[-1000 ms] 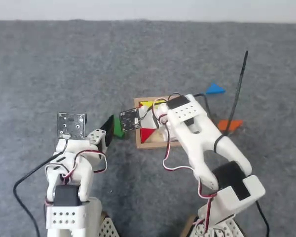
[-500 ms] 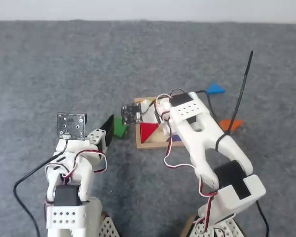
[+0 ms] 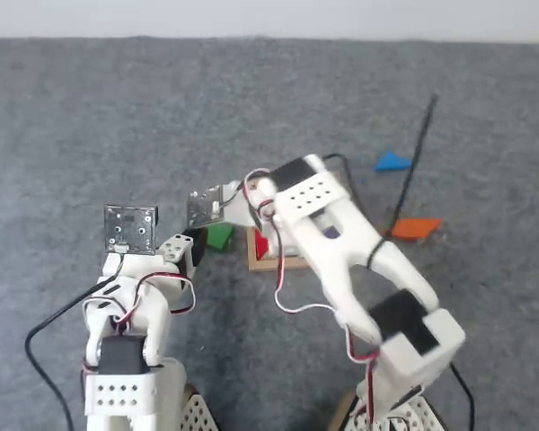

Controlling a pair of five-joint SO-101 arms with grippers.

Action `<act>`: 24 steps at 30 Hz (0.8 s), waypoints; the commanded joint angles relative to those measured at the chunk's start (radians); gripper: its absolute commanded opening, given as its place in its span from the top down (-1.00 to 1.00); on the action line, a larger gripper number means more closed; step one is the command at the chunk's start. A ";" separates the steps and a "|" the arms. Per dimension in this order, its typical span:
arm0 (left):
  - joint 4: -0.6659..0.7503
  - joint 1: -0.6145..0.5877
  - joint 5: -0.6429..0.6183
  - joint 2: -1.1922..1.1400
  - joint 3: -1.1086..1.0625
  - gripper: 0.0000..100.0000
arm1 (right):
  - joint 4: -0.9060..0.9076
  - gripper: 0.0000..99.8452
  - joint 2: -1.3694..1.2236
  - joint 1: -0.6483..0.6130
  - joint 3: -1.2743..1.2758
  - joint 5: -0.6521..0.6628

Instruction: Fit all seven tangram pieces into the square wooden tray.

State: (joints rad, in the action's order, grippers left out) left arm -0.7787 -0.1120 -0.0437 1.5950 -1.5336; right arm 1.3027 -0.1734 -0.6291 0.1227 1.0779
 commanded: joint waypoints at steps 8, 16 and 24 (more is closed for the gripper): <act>-0.017 -0.005 -0.011 0.026 0.010 0.48 | -0.090 0.93 -0.147 -0.010 -0.058 -0.029; -0.017 -0.005 -0.011 0.026 0.012 0.48 | -0.108 0.93 -0.156 -0.015 -0.058 -0.031; -0.017 -0.006 -0.012 0.026 0.012 0.48 | -0.104 0.61 -0.145 -0.015 -0.058 -0.100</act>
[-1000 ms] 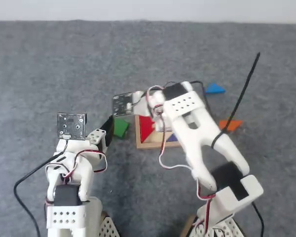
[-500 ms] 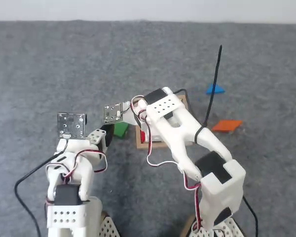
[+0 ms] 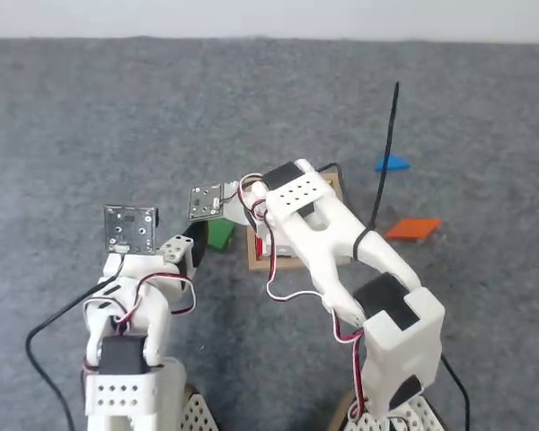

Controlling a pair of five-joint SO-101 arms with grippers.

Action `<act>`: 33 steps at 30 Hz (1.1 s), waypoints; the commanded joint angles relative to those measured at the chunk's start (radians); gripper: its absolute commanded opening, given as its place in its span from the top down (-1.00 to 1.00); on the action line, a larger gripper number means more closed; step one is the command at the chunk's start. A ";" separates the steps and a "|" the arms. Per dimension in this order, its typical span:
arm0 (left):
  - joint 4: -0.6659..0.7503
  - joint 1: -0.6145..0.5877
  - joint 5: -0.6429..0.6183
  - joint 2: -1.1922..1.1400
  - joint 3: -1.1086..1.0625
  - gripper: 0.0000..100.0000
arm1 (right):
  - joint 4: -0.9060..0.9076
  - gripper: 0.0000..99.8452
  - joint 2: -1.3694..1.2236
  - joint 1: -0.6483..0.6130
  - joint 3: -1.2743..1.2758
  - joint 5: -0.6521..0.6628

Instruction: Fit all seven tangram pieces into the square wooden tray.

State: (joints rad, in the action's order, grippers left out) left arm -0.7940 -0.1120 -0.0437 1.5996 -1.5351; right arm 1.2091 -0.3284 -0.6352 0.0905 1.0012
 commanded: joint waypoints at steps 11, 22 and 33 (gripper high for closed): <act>0.000 -0.041 -0.046 0.021 0.021 0.48 | -0.007 0.52 -0.001 0.054 -0.104 0.029; 0.000 -0.041 -0.046 0.021 0.021 0.48 | 0.013 0.58 0.053 0.107 -0.107 0.043; 0.000 -0.041 -0.046 0.021 0.021 0.48 | -0.143 0.98 0.070 0.127 0.104 -0.071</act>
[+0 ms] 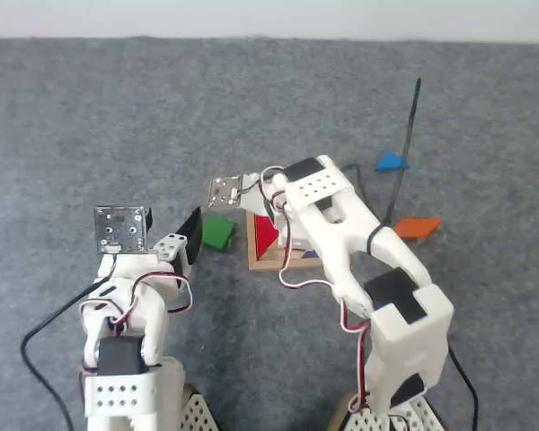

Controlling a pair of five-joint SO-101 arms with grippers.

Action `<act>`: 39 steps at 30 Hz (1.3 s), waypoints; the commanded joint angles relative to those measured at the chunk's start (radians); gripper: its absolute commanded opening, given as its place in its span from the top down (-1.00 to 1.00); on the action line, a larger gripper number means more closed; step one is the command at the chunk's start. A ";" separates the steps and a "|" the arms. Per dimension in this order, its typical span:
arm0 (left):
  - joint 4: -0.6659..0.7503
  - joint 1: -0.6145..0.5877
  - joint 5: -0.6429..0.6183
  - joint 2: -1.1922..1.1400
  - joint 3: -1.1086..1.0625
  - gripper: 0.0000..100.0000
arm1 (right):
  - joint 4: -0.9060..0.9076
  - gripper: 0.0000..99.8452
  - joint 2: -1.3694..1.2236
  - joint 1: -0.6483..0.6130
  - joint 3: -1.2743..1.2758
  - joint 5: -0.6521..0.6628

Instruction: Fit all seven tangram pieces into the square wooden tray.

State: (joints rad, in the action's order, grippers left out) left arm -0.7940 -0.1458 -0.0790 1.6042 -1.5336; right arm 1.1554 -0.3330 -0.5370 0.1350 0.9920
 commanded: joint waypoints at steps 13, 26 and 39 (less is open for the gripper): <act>0.000 -0.008 -0.011 0.017 0.018 0.48 | -0.036 0.98 0.077 -0.082 0.101 -0.071; 0.000 -0.008 -0.011 0.017 0.018 0.48 | 0.012 0.98 0.205 -0.128 0.112 -0.140; 0.000 -0.006 -0.011 0.015 0.016 0.48 | 0.260 0.67 0.714 0.249 0.157 -0.187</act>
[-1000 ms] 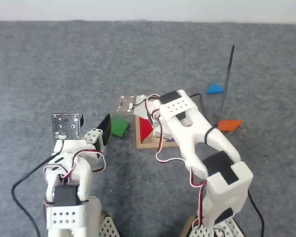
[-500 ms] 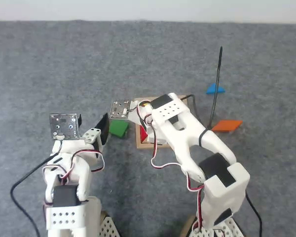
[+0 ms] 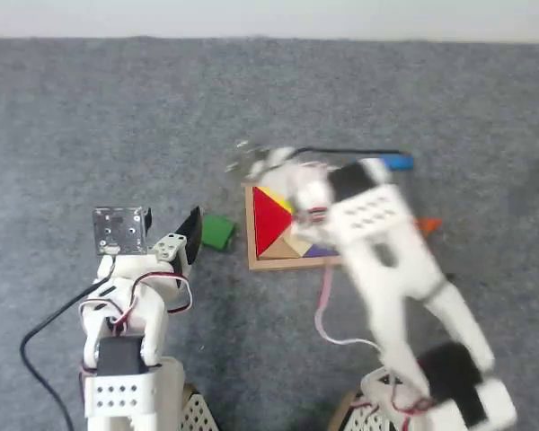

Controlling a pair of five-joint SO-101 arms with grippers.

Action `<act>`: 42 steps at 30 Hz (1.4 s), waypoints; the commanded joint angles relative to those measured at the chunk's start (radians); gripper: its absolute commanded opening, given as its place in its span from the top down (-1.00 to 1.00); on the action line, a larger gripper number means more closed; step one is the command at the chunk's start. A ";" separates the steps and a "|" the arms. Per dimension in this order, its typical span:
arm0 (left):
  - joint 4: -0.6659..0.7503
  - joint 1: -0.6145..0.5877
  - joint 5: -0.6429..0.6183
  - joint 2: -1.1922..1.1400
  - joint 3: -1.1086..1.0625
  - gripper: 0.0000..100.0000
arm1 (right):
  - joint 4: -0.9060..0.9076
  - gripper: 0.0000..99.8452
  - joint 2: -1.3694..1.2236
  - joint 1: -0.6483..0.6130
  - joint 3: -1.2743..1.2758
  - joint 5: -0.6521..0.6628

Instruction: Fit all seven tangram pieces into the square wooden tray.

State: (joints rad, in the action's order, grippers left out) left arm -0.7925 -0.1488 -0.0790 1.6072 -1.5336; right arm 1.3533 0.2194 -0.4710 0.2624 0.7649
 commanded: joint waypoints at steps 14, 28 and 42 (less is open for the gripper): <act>-0.002 0.000 -0.011 0.008 0.016 0.48 | -0.452 0.66 0.156 0.524 0.394 0.063; -0.066 0.077 0.017 -0.012 0.033 0.47 | -0.176 0.67 -0.286 0.518 -0.014 -0.525; -0.025 0.212 0.216 -1.162 0.559 0.34 | -0.564 0.67 -0.150 0.567 0.376 -0.548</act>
State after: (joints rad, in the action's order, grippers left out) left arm -0.8232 0.0690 0.1143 0.8278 -1.2052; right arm 0.8746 -0.0368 0.0875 0.5815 0.2064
